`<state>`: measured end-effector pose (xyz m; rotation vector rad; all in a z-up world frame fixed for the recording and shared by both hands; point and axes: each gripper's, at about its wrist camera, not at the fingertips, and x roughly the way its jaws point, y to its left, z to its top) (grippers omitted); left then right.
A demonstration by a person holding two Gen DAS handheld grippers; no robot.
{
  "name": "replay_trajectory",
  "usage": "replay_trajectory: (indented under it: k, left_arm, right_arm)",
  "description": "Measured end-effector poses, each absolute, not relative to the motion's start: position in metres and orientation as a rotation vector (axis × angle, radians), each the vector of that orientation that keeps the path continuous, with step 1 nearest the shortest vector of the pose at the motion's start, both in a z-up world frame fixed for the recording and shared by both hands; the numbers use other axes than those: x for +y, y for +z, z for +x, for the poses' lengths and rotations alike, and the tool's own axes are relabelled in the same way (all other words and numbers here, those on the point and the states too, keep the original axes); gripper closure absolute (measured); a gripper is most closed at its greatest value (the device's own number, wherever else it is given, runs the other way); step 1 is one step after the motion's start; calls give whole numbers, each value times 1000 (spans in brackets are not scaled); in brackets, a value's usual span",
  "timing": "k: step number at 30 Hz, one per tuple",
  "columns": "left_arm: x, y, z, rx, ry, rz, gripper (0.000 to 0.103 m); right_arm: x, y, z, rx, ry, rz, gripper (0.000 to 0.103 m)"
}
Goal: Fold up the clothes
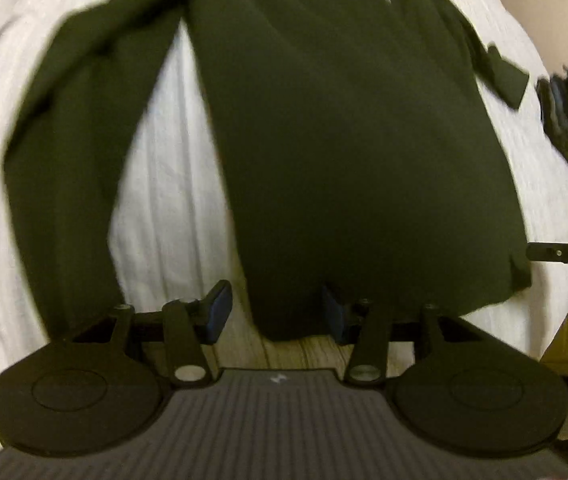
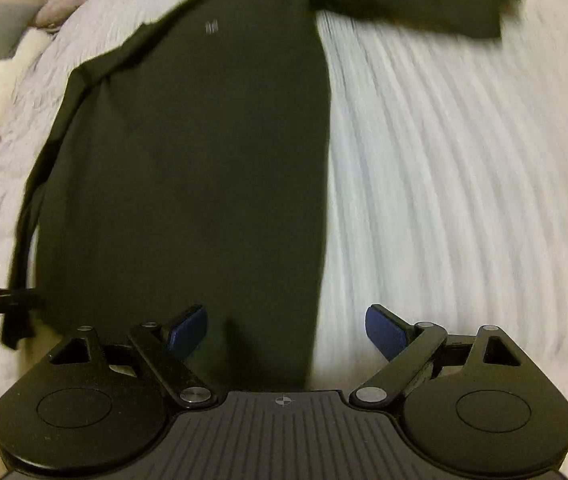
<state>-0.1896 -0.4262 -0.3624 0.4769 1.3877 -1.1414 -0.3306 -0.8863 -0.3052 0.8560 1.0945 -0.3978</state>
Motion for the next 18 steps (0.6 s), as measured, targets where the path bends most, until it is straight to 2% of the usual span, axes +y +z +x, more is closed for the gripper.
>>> replay_trajectory:
  k: [1, 2, 3, 4, 7, 12, 15, 18]
  left_arm:
    - [-427, -362, -191, 1390, -1158, 475, 94]
    - [-427, -358, -193, 1379, -1171, 480, 97]
    - [-426, -353, -195, 1366, -1186, 489, 98]
    - [-424, -344, -196, 1345, -1209, 504, 98]
    - [-411, -308, -201, 1278, -1295, 540, 99]
    - [-383, -249, -241, 1281, -1404, 583, 99]
    - [-365, -263, -269, 1367, -1419, 629, 99]
    - [-352, -287, -278, 1445, -1359, 628, 97]
  right_arm:
    - [-882, -310, -332, 1095, -395, 868, 14]
    - [-877, -315, -333, 1099, -396, 872, 20]
    - [-878, -316, -333, 1102, -398, 877, 55]
    - [-881, -316, -333, 1105, -402, 883, 102]
    - [-889, -309, -333, 1122, -401, 867, 102]
    - [-884, -237, -358, 1190, -363, 702, 102]
    - [-869, -223, -379, 1278, -366, 668, 102]
    - [-856, -244, -399, 1372, -383, 724, 102]
